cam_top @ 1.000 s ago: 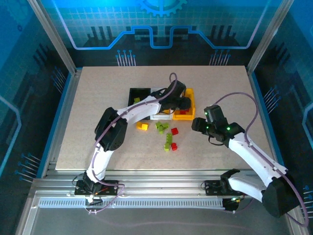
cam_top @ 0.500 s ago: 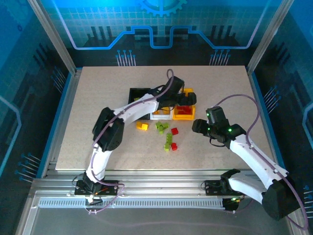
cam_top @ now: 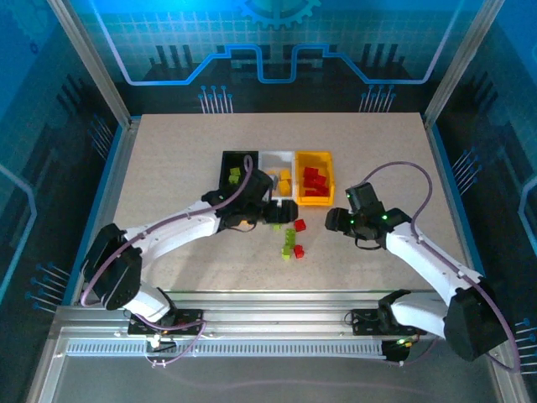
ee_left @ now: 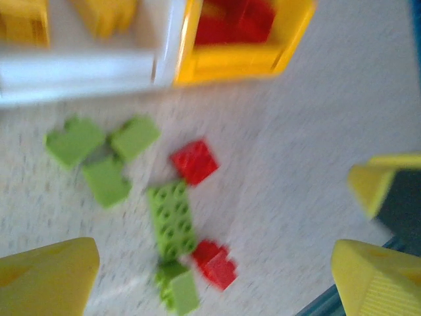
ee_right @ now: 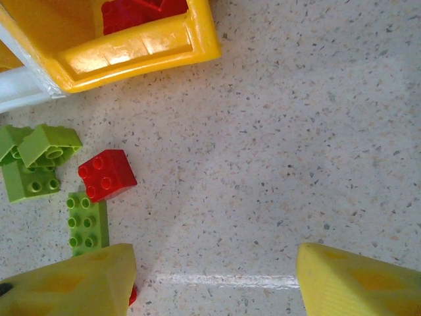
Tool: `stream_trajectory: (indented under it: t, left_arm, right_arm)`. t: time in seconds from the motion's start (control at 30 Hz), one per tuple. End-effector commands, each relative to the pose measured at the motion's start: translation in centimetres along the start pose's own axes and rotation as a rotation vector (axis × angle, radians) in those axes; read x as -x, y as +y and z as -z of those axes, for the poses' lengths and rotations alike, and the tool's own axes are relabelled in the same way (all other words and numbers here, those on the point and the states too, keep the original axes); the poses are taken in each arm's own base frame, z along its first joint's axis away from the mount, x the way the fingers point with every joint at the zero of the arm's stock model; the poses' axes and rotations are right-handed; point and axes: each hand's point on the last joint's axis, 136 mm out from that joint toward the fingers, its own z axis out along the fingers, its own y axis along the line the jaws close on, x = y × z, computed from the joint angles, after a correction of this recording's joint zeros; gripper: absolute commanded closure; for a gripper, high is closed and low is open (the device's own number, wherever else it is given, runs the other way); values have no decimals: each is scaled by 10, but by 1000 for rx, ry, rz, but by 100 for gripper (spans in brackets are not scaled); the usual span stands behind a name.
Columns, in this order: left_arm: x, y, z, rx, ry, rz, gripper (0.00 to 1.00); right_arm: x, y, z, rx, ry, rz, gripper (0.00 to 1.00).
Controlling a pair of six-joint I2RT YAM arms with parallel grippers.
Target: Sort the legos into containers by color
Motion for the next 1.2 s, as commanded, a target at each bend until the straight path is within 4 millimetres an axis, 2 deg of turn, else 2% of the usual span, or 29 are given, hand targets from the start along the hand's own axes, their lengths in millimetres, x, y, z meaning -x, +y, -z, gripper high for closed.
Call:
stream_trajectory:
  t: [0.0,0.27,0.37,0.8,0.97,1.17]
  left_arm:
    - [-47,13,-12,68,119,-90,8]
    - [-79,8,-32,88,185,-196,26]
    - [-86,10,-42,102,209,-207,29]
    - [-83,22,-68,171,215,-227,37]
    - [-85,28,-73,195,223,-228,48]
    - [-83,32,-66,211,204,-225,66]
  right_arm:
    - [0,6,-2,11,2,16,34]
    - [4,8,2,2,-4,29,34]
    - [4,7,3,-3,-6,30,34]
    - [6,8,11,9,-27,39,34]
    - [6,7,11,7,-30,39,34]
    - [6,7,12,9,-34,37,34]
